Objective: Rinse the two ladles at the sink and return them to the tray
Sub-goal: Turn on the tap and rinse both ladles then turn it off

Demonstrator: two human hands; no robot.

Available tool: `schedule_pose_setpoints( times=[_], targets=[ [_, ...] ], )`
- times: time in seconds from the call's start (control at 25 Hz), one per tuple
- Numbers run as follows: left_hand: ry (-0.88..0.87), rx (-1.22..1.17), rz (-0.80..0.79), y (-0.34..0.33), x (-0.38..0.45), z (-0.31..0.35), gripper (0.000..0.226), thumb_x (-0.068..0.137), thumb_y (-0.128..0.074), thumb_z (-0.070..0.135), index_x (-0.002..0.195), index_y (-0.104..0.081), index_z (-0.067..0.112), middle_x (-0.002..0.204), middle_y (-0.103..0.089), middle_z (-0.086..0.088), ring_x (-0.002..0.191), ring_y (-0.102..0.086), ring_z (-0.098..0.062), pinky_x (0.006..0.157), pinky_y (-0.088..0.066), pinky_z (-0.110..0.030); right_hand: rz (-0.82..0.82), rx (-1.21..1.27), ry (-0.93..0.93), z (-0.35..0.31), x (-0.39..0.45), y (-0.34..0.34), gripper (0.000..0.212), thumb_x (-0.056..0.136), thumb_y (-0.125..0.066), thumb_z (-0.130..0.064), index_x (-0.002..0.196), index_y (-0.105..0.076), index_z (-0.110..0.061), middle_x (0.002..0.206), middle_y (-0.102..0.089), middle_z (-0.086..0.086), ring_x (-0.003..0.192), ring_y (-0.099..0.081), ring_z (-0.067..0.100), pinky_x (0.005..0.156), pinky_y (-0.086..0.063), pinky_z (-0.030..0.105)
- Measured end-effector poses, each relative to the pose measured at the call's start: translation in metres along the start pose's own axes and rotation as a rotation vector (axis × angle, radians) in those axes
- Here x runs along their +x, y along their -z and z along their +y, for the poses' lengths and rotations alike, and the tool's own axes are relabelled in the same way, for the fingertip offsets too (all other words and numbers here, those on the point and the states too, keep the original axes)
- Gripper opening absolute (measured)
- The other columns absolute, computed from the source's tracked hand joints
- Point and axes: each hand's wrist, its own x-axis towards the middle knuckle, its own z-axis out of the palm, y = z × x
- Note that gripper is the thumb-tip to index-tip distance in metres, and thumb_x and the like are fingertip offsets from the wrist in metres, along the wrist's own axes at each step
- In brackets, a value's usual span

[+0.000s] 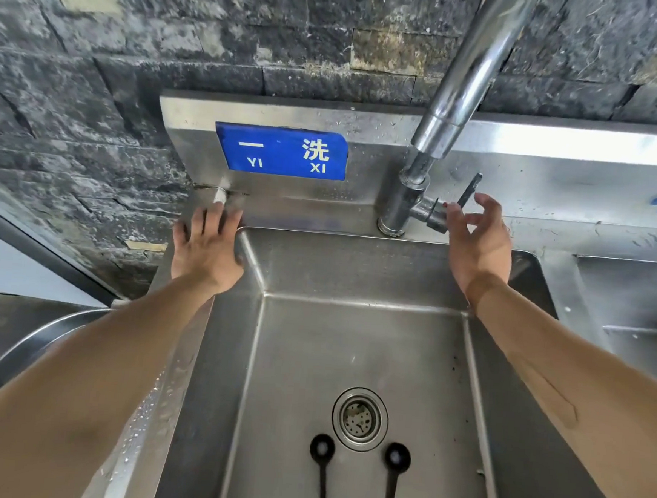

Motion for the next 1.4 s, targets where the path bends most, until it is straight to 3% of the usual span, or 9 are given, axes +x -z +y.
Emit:
schedule_pose_setpoints(
  times=[0.08,0.2,0.36,0.56,0.84,0.96,1.08,1.4],
  targets=[
    [-0.017,-0.018,-0.008,-0.002,0.000,-0.001,0.079,0.086,-0.053,0.035,0.152,-0.011,0.024,0.163,-0.010,-0.005,0.150,-0.002,-0.030,0.120,-0.008,-0.057,0.001,-0.018,-0.012,-0.007,0.008,-0.005,0.050,0.096,-0.038,-0.051,0.137,-0.045,-0.022,0.119,-0.067,0.004,0.101,-0.061,0.023,0.083,-0.044,0.030],
    [-0.026,0.007,-0.052,0.000,0.001,-0.002,0.079,0.091,-0.045,0.036,0.156,-0.002,0.022,0.166,0.000,-0.002,0.152,0.008,-0.027,0.121,-0.003,-0.057,0.045,-0.101,-0.056,-0.016,0.016,-0.009,0.051,0.095,-0.033,-0.053,0.128,-0.051,-0.019,0.107,-0.069,0.009,0.092,-0.066,0.030,0.086,-0.054,0.044],
    [-0.036,0.028,-0.072,0.001,0.000,-0.002,0.079,0.092,-0.040,0.037,0.156,0.003,0.020,0.166,0.005,-0.001,0.152,0.011,-0.027,0.121,-0.002,-0.057,0.073,-0.158,-0.046,-0.023,0.022,-0.010,0.044,0.097,-0.034,-0.047,0.113,-0.056,-0.013,0.095,-0.066,0.008,0.082,-0.065,0.029,0.077,-0.056,0.044],
    [-0.038,0.043,-0.062,-0.002,0.000,-0.002,0.078,0.093,-0.038,0.038,0.156,0.004,0.021,0.166,0.006,-0.001,0.151,0.011,-0.026,0.120,-0.004,-0.057,0.075,-0.317,0.001,-0.025,0.030,-0.009,0.024,0.098,-0.034,-0.024,0.090,-0.052,-0.010,0.085,-0.058,0.013,0.071,-0.054,0.030,0.061,-0.042,0.034],
    [-0.042,0.043,-0.071,0.000,0.000,-0.002,0.078,0.094,-0.039,0.038,0.156,0.005,0.021,0.166,0.008,-0.001,0.151,0.012,-0.026,0.121,-0.004,-0.058,0.037,-0.334,0.026,-0.027,0.032,-0.006,0.033,0.099,-0.034,-0.017,0.099,-0.061,0.002,0.084,-0.057,0.015,0.071,-0.053,0.028,0.057,-0.040,0.030],
    [-0.045,0.043,-0.077,0.000,0.001,-0.003,0.077,0.095,-0.038,0.040,0.156,0.007,0.022,0.166,0.008,-0.001,0.151,0.012,-0.026,0.121,-0.004,-0.058,0.017,-0.287,0.003,-0.025,0.032,-0.006,0.035,0.099,-0.034,-0.019,0.100,-0.061,0.003,0.095,-0.066,0.021,0.079,-0.065,0.035,0.067,-0.055,0.040],
    [-0.047,0.040,-0.078,-0.002,0.002,-0.004,0.074,0.096,-0.033,0.045,0.156,0.006,0.023,0.166,0.008,0.000,0.151,0.013,-0.025,0.120,-0.003,-0.058,-0.007,-0.221,-0.025,-0.024,0.033,-0.005,0.035,0.099,-0.035,-0.022,0.101,-0.060,0.002,0.102,-0.068,0.024,0.086,-0.069,0.040,0.078,-0.058,0.050],
    [-0.040,0.033,-0.053,-0.003,0.002,-0.003,0.077,0.092,-0.019,0.065,0.156,-0.001,0.025,0.166,0.002,0.003,0.152,0.008,-0.025,0.120,-0.005,-0.057,-0.022,-0.182,-0.028,-0.025,0.031,-0.003,0.032,0.098,-0.036,-0.022,0.096,-0.058,0.001,0.101,-0.068,0.024,0.085,-0.069,0.041,0.077,-0.058,0.052]
  ],
)
